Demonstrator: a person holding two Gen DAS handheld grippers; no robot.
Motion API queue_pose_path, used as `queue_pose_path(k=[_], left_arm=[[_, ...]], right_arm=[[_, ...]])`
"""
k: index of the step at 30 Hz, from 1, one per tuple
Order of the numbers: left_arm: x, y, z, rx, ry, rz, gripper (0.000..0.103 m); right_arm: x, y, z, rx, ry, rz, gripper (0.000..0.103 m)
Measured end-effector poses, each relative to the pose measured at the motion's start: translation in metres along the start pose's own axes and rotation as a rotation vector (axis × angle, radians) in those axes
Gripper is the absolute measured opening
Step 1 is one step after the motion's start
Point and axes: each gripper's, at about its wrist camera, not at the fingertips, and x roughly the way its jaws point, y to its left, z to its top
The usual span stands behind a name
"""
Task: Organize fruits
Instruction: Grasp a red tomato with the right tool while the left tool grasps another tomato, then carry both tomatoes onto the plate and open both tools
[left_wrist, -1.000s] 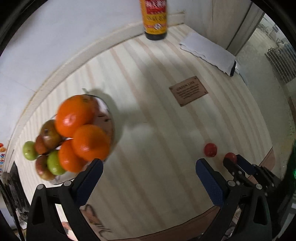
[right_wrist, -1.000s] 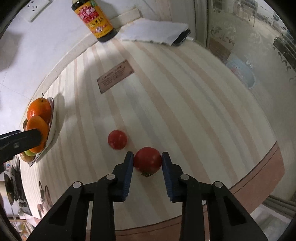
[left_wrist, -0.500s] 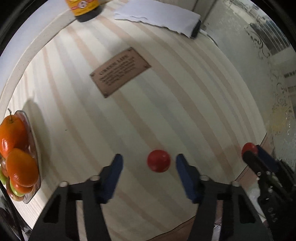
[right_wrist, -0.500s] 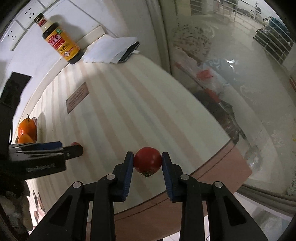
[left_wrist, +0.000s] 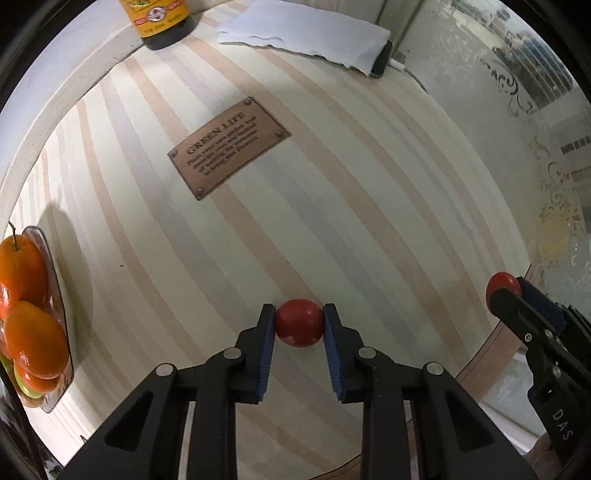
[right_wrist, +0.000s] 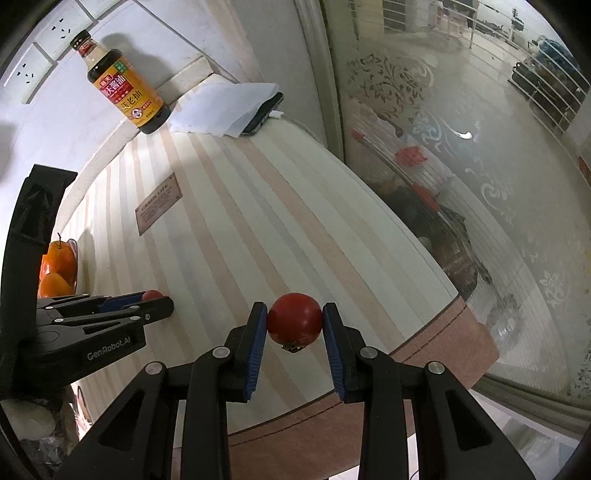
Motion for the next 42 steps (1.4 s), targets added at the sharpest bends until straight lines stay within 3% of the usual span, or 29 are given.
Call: queue_pose_path(k=[6,12,18,26,32,36,42], left_arm=[[-0.018,0.030,-0.007,-0.081,-0.020,-0.065,0.023],[-0.054,0.086,-0.029,-0.223,-0.066,-0.142,0.023],[-0.100,0.154,-0.075,-0.390,-0.143,-0.158,0.023],[-0.149,0.242,-0.162,-0.667,-0.260,-0.189,0.023],[-0.157,0.307,-0.203,-0.819,-0.319,-0.220,0.023],[-0.147,0.337,-0.219,-0.888,-0.328,-0.260,0.023],[-0.128,0.373,-0.235,-0.977,-0.325,-0.334,0.023]], right_arm=[[-0.011,0.006,0.003,-0.004,-0.013,0.028,0.033],[-0.018,0.038,0.003,-0.058,-0.004,0.105,0.033],[-0.019,0.101,-0.002,-0.168,0.035,0.225,0.033],[-0.019,0.222,-0.022,-0.362,0.114,0.411,0.033],[-0.009,0.307,-0.055,-0.447,0.170,0.509,0.033],[0.010,0.338,-0.075,-0.440,0.211,0.531,0.033],[0.037,0.365,-0.097,-0.443,0.193,0.490,0.033]])
